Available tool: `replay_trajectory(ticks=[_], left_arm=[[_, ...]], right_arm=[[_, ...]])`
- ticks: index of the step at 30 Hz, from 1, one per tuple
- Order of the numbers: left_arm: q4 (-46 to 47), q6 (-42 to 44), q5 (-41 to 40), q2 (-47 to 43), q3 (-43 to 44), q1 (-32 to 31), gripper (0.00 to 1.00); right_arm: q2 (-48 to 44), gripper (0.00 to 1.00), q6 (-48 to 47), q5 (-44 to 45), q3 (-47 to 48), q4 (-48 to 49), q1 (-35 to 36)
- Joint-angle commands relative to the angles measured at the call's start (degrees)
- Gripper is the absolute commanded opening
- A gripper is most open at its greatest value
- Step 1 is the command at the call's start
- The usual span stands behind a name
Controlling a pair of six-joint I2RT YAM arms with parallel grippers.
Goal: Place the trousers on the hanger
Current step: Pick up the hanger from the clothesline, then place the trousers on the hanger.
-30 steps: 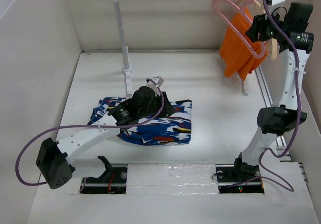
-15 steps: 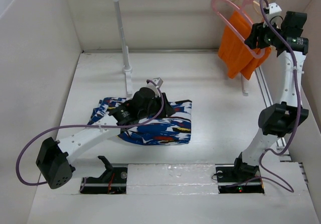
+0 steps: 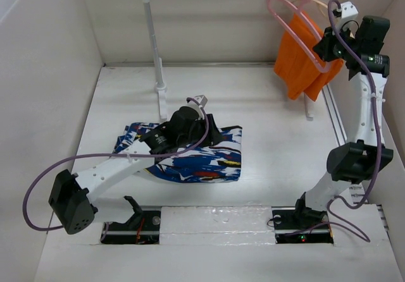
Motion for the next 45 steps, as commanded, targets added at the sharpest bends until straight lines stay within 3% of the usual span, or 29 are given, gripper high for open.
replay_trajectory(ticks=[1, 6, 10, 19, 27, 40, 45], left_arm=[[-2.28, 1.33, -1.96, 1.27, 8.15, 0.13, 0.41], [-5.63, 2.39, -2.49, 3.91, 21.75, 0.13, 0.51], [-6.08, 2.13, -0.47, 6.29, 28.46, 0.13, 0.57], [-0.54, -2.62, 6.3, 11.99, 36.01, 0.13, 0.63], [2.1, -5.52, 7.27, 22.02, 45.42, -1.01, 0.65], [16.58, -10.35, 3.23, 28.52, 40.87, -1.01, 0.65], [13.89, -9.57, 1.64, 35.54, 46.82, -1.01, 0.64]], right_arm=[[-6.86, 0.0, 0.67, 4.83, 2.31, 7.89, 3.57], [-12.92, 0.0, 0.32, 16.51, 1.09, 10.09, 7.27], [-14.25, 0.0, -0.03, 19.35, -0.05, 6.05, 8.59], [-29.0, 0.0, -1.26, 29.35, -26.74, 12.28, 17.8], [-37.09, 0.0, -0.04, 36.21, -37.75, 10.97, 26.86], [-42.46, 0.0, 6.12, 35.62, -48.3, 11.32, 35.04], [-44.66, 0.0, 9.45, 34.64, -51.29, 12.37, 36.97]])
